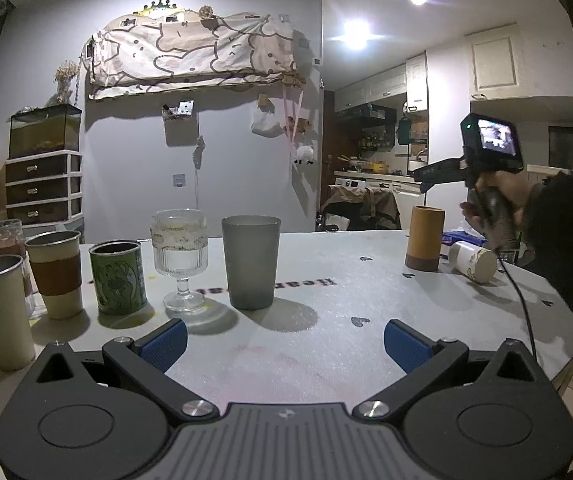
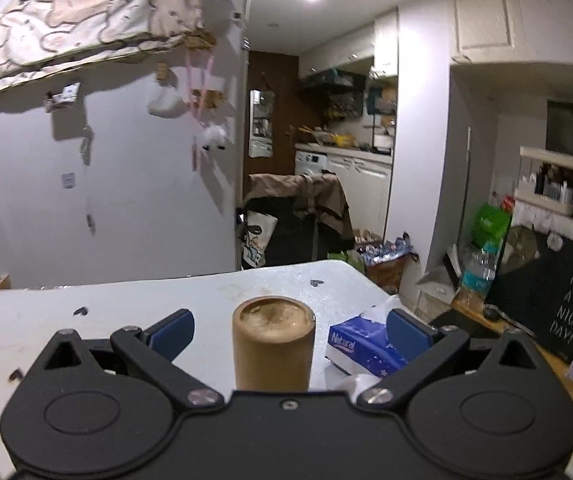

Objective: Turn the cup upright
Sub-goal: 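Reach the right tool to the upside-down tan cup and close on it, then lift the tan cup with the right tool and tilt it sideways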

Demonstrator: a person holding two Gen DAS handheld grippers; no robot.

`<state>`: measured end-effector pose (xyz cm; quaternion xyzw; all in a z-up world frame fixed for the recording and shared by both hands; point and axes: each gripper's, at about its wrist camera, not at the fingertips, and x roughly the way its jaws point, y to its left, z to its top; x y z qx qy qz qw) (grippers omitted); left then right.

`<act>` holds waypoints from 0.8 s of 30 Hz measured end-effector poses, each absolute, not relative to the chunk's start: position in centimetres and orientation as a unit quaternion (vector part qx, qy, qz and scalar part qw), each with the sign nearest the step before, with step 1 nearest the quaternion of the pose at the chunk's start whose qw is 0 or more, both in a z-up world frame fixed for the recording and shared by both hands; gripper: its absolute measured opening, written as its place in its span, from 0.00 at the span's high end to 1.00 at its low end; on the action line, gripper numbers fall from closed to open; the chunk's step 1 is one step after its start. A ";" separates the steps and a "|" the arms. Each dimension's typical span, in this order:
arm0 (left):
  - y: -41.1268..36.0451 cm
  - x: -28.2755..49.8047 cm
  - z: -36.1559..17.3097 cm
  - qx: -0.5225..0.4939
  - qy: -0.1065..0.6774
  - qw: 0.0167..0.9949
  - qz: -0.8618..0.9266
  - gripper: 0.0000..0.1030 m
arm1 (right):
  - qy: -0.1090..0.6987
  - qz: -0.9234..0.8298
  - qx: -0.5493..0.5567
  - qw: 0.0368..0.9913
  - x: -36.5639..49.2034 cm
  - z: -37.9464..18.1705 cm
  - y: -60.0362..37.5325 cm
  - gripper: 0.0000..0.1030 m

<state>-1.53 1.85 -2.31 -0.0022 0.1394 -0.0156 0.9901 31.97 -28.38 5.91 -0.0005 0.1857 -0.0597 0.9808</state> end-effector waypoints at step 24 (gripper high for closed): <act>3.6 -0.6 -3.1 -0.030 0.164 0.986 0.011 0.00 | 0.225 -0.005 -0.019 0.974 33.6 2.6 -26.0 0.33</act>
